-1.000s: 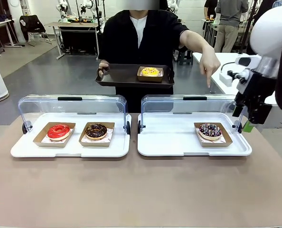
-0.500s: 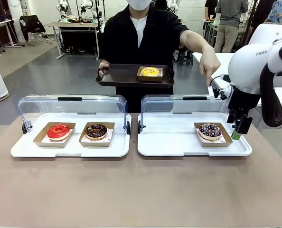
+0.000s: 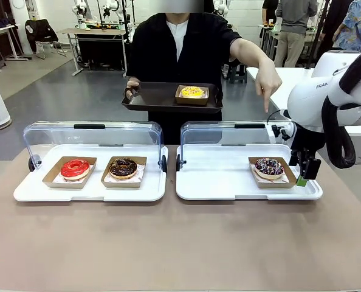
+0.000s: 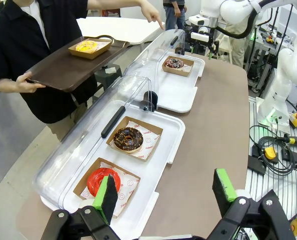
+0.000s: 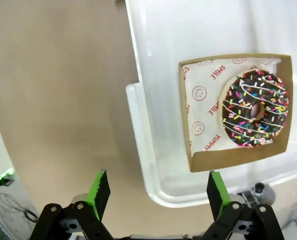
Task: Provide the desired donut to the person.
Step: Pick up and lift the Paper togo box containing the Donut pointed at by the person.
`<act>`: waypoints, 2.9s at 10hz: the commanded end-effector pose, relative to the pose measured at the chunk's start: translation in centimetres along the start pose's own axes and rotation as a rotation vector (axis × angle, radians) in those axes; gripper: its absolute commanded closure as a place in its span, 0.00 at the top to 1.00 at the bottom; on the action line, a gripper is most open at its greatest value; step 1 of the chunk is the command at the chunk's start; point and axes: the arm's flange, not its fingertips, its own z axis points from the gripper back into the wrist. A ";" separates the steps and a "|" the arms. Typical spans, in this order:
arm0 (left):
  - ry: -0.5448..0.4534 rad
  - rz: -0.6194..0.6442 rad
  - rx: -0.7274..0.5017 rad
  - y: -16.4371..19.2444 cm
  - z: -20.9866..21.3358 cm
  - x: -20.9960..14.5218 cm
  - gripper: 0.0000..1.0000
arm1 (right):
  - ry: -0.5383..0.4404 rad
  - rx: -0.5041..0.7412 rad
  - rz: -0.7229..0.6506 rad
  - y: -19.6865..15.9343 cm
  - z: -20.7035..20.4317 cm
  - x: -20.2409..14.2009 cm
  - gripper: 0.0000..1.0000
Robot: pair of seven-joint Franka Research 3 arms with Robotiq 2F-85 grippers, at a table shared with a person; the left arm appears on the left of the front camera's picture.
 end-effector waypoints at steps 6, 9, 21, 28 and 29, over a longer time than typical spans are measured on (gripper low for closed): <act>-0.013 0.000 -0.002 -0.1 0.1 0.2 1.00 | -0.030 -0.026 0.064 -1.7 -0.8 -0.2 1.00; -0.013 0.000 -0.002 -0.1 0.1 0.2 1.00 | -0.030 -0.026 0.064 -1.7 -0.8 -0.2 1.00; -0.013 0.000 -0.002 -0.1 0.1 0.2 1.00 | -0.037 0.020 0.030 -4.4 -4.9 -0.1 1.00; -0.013 0.000 -0.002 -0.1 0.1 0.2 1.00 | 0.012 0.014 0.049 -2.9 -5.0 -0.3 1.00; -0.013 0.000 -0.002 -0.1 0.1 0.2 1.00 | 0.010 0.017 0.046 -2.9 -5.1 -0.4 1.00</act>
